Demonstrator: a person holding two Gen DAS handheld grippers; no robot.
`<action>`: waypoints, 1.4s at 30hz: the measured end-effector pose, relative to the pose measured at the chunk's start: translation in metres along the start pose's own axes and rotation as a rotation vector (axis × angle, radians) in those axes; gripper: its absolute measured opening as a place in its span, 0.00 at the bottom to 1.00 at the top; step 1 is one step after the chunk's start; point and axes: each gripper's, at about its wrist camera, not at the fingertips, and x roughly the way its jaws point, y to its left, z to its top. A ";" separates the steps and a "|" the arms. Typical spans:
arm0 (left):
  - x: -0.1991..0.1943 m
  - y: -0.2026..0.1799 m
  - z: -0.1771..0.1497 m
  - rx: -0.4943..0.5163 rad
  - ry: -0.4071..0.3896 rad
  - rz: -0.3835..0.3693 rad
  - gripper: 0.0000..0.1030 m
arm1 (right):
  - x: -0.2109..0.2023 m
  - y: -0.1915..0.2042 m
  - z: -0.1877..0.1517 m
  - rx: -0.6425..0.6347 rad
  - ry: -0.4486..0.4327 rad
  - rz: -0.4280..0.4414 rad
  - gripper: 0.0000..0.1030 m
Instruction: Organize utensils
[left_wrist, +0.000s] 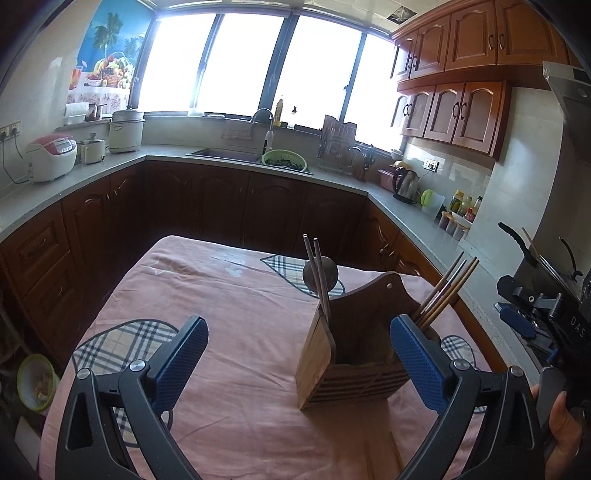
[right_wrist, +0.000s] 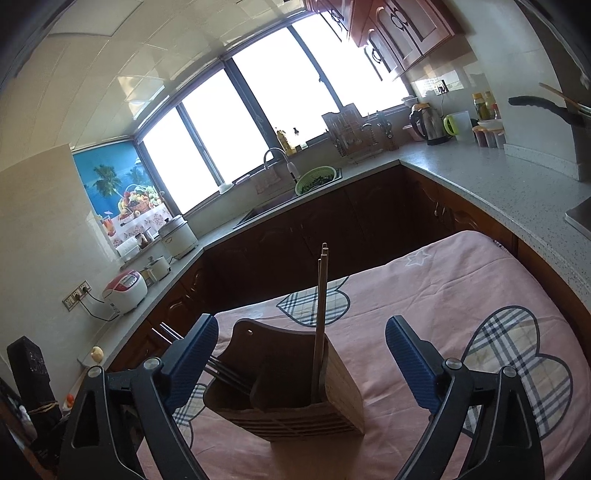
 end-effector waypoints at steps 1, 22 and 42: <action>-0.005 0.001 -0.003 -0.003 0.001 -0.004 0.97 | -0.005 0.002 -0.003 -0.003 0.001 0.004 0.91; -0.147 0.007 -0.066 0.007 0.016 -0.037 0.97 | -0.125 0.027 -0.074 -0.052 0.000 0.055 0.91; -0.217 0.001 -0.167 0.147 -0.088 0.098 0.98 | -0.197 0.037 -0.181 -0.242 -0.163 -0.122 0.98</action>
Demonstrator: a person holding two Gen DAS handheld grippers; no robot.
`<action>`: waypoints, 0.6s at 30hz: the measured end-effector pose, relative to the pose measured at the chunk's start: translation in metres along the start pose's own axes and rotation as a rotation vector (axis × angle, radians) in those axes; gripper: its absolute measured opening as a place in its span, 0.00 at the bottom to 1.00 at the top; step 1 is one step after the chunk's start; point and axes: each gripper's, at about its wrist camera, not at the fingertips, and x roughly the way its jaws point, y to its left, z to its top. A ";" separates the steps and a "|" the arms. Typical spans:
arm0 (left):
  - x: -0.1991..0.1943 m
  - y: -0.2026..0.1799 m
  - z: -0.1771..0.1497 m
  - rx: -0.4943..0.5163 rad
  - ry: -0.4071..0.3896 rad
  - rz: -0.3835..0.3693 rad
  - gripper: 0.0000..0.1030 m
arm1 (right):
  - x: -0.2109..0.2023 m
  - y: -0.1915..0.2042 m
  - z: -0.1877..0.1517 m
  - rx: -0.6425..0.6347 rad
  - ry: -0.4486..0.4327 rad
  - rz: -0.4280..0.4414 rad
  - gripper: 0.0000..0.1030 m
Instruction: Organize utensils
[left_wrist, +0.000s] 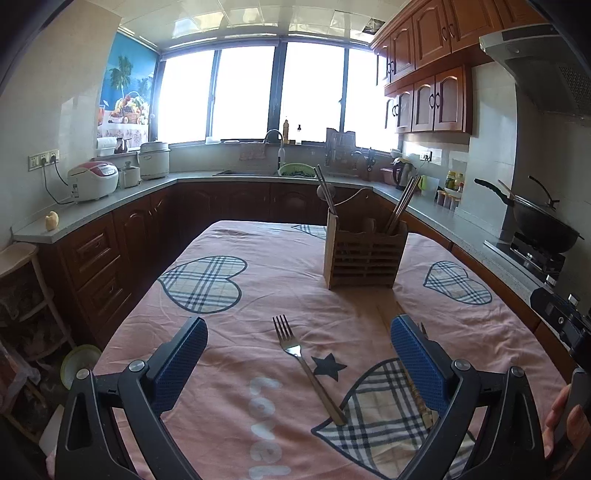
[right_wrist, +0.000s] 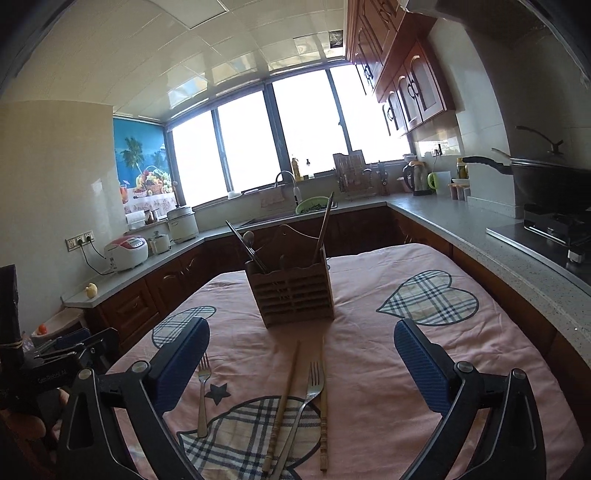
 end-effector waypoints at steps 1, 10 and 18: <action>-0.002 -0.003 -0.005 0.014 -0.006 0.008 0.99 | -0.001 0.001 -0.005 -0.012 -0.002 -0.013 0.98; -0.012 -0.014 -0.019 0.071 -0.019 0.059 0.99 | -0.008 0.004 -0.026 -0.053 0.012 -0.047 0.99; -0.028 -0.018 -0.013 0.087 -0.032 0.094 0.99 | -0.024 0.015 -0.016 -0.084 -0.016 -0.042 1.00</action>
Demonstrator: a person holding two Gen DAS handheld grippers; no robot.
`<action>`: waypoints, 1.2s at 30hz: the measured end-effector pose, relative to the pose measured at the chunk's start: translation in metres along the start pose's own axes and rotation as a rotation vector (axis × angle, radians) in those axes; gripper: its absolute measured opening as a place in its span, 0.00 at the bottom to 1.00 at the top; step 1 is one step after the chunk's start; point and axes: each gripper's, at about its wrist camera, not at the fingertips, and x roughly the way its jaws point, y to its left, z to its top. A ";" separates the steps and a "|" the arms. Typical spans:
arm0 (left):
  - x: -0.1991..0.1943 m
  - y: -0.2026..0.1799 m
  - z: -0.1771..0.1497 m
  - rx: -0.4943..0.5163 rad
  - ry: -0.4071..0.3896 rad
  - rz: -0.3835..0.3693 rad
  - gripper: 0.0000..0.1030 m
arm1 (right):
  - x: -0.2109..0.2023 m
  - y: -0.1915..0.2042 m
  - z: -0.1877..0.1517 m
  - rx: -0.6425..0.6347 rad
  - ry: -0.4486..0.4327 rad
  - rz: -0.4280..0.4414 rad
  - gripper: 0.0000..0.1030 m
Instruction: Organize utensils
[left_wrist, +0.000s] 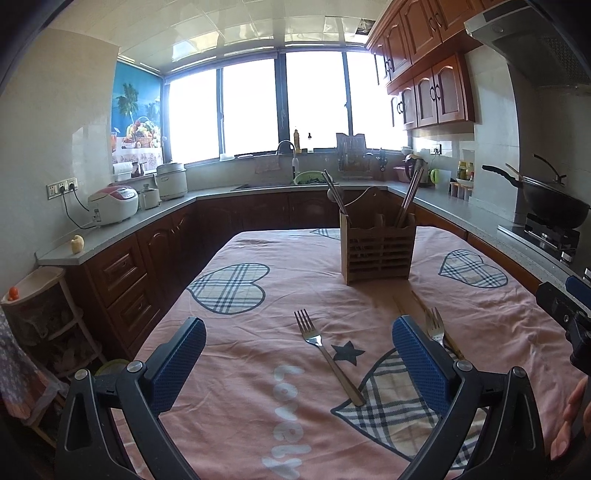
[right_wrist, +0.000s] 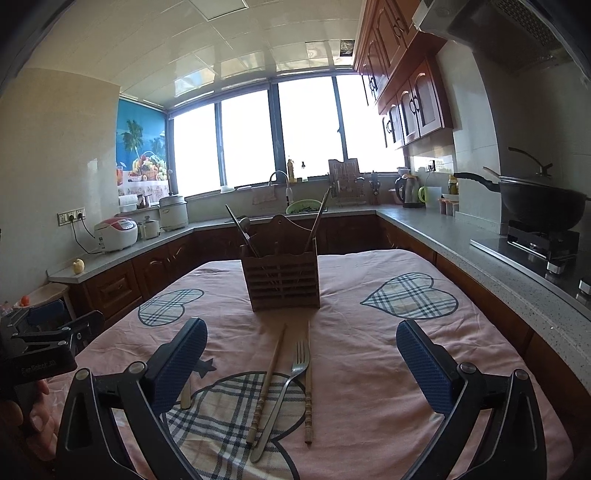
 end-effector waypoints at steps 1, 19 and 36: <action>-0.002 -0.002 -0.001 0.005 -0.002 0.000 0.99 | 0.000 0.000 -0.002 0.000 0.001 -0.001 1.00; 0.000 0.006 -0.009 0.002 0.004 0.002 0.99 | 0.006 0.003 -0.013 -0.004 0.034 0.009 1.00; 0.004 0.010 -0.009 -0.005 0.012 0.003 0.99 | 0.008 0.008 -0.016 -0.015 0.041 0.020 1.00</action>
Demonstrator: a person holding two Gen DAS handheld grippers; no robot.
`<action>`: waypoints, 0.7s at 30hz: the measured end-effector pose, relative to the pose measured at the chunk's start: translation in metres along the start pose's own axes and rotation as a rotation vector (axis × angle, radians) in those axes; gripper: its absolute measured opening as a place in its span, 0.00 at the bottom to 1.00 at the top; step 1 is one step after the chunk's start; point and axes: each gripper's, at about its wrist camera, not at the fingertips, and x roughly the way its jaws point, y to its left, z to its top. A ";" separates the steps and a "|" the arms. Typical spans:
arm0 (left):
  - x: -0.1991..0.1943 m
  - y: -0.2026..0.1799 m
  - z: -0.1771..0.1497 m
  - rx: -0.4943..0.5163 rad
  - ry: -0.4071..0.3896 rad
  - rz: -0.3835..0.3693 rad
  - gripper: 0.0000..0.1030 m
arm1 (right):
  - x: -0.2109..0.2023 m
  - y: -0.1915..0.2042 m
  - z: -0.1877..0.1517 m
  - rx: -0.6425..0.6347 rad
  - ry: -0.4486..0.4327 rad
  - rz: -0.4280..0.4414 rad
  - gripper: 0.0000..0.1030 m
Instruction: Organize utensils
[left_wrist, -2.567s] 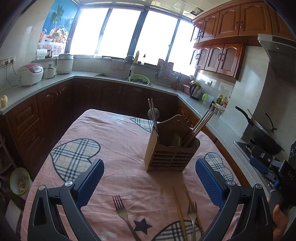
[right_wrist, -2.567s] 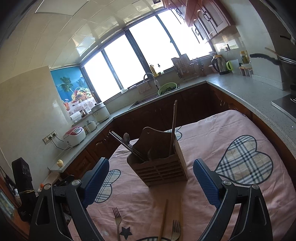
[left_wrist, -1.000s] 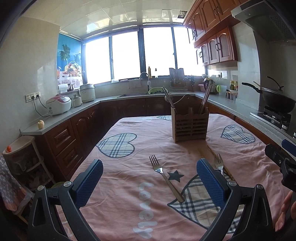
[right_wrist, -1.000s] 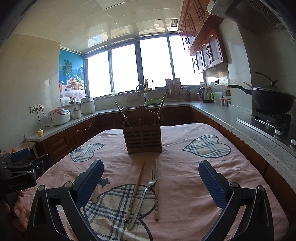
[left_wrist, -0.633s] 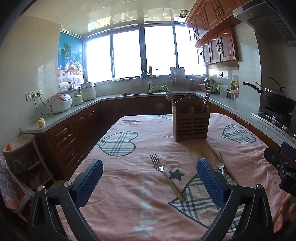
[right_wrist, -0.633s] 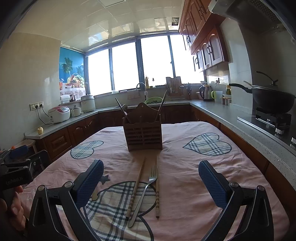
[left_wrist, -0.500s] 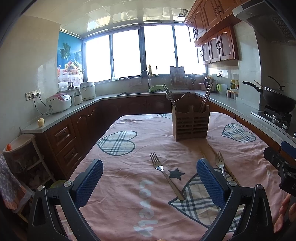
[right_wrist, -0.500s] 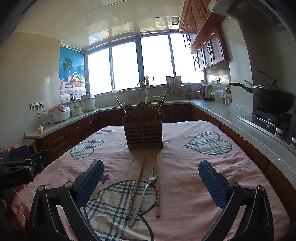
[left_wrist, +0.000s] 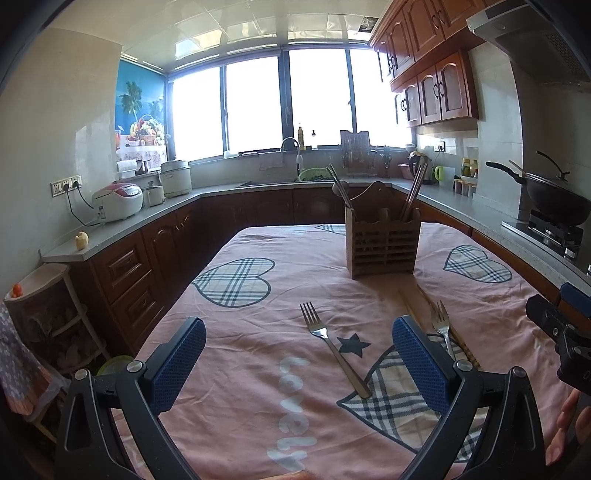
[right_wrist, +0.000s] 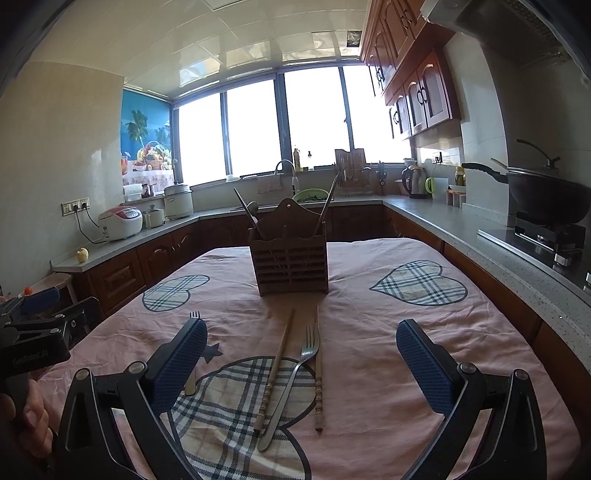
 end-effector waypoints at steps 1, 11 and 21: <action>0.000 0.000 0.000 0.001 -0.001 0.000 0.99 | 0.000 0.000 0.000 -0.002 0.000 -0.001 1.00; 0.000 0.000 -0.001 0.002 -0.006 0.003 0.99 | 0.002 0.000 0.000 -0.005 0.007 0.001 1.00; 0.000 -0.001 -0.002 0.006 -0.011 0.007 0.99 | 0.002 0.001 0.002 -0.012 0.006 0.005 1.00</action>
